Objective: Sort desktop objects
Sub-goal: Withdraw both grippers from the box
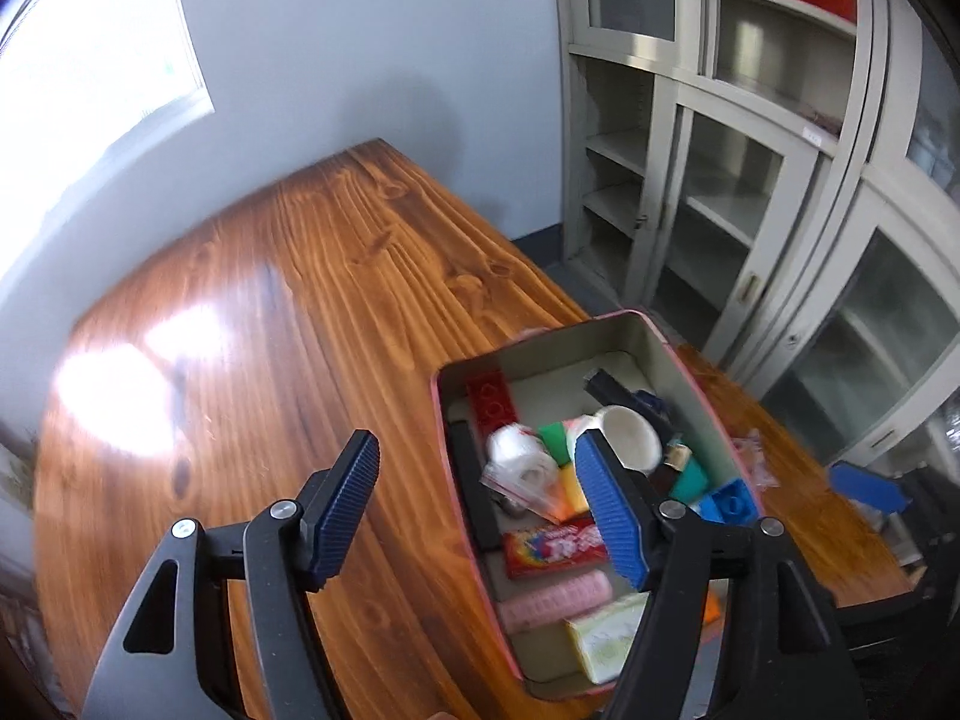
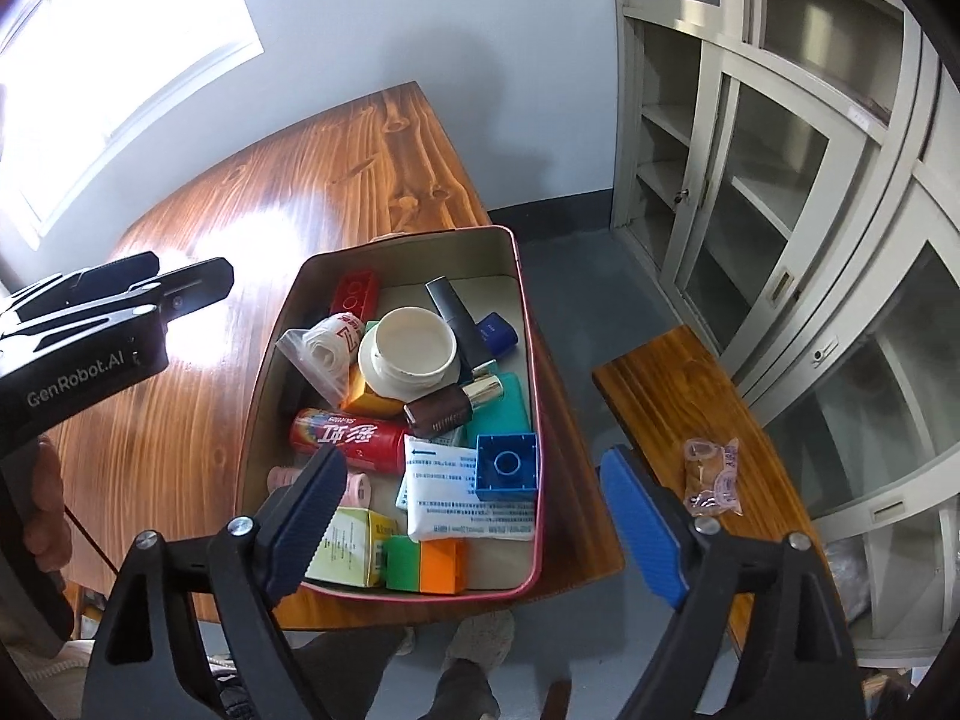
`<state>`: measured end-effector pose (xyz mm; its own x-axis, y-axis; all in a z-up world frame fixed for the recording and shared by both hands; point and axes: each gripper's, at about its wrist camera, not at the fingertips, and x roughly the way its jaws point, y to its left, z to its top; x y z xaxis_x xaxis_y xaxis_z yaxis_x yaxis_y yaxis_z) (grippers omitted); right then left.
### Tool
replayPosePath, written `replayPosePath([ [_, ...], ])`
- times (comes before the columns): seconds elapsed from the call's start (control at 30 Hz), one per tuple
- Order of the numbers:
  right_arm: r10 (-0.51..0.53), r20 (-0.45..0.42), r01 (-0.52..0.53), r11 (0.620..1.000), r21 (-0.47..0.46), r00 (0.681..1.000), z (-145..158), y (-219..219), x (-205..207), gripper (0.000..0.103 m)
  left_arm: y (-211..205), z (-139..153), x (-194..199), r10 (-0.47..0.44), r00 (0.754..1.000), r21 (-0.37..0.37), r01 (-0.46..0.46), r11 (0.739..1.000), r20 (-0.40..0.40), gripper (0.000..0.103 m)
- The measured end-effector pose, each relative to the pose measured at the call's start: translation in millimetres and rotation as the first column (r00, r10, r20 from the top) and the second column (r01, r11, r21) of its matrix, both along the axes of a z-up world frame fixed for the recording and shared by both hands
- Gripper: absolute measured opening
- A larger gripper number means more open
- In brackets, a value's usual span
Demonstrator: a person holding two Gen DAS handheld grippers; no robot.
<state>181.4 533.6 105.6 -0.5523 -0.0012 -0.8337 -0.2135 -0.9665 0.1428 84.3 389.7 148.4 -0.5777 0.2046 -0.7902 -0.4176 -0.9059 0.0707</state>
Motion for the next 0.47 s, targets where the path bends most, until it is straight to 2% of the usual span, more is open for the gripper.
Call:
replayPosePath([
  [0.23,-0.004,0.004,0.004,1.0,-0.001,1.0,-3,1,6,0.093,-3,-5,5,-0.014,0.996,0.12,0.003,0.993,0.093,0.072],
  [0.3,-0.007,0.008,0.007,1.0,0.009,1.0,-5,1,9,0.093,-4,-8,8,-0.017,0.993,0.159,-0.002,0.987,0.116,0.084],
  [0.37,-0.009,0.01,0.009,1.0,0.013,1.0,-7,1,11,0.093,-5,-8,10,-0.025,0.991,0.203,-0.002,0.979,0.128,0.084],
  [0.47,-0.016,0.004,0.016,1.0,0.011,1.0,-6,3,15,0.093,-4,-9,10,-0.039,0.989,0.223,0.006,0.975,0.144,0.084],
])
